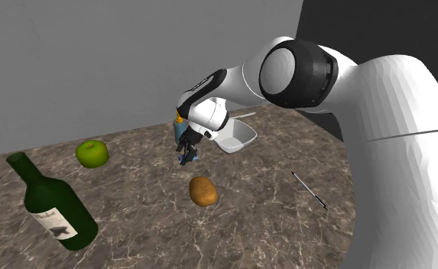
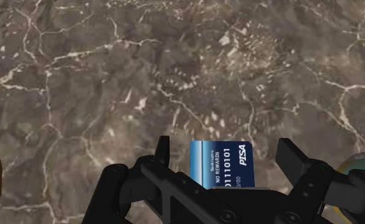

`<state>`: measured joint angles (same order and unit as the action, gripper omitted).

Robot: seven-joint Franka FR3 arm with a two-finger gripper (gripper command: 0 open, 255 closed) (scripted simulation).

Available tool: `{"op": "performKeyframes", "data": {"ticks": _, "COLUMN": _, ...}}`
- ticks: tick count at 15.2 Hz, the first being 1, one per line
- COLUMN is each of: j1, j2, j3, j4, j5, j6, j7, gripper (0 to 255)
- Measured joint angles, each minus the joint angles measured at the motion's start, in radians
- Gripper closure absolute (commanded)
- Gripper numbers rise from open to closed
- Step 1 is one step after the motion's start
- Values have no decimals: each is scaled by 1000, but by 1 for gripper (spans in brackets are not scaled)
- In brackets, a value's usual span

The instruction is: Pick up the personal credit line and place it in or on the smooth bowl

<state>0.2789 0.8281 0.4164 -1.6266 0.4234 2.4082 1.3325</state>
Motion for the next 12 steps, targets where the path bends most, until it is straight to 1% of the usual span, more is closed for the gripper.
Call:
{"op": "performKeyframes", "data": {"ticks": 2, "j1": 0, "j2": 0, "j3": 0, "j4": 0, "j5": 0, "j6": 0, "j7": 0, "gripper": 0}}
{"op": "performKeyframes", "data": {"ticks": 3, "j1": 0, "j2": 0, "j3": 0, "j4": 0, "j5": 0, "j6": 0, "j7": 0, "gripper": 255}}
{"op": "performKeyframes", "data": {"ticks": 12, "j1": 0, "j2": 0, "j3": 0, "j4": 8, "j5": -1, "j6": -5, "j7": 1, "gripper": 255}}
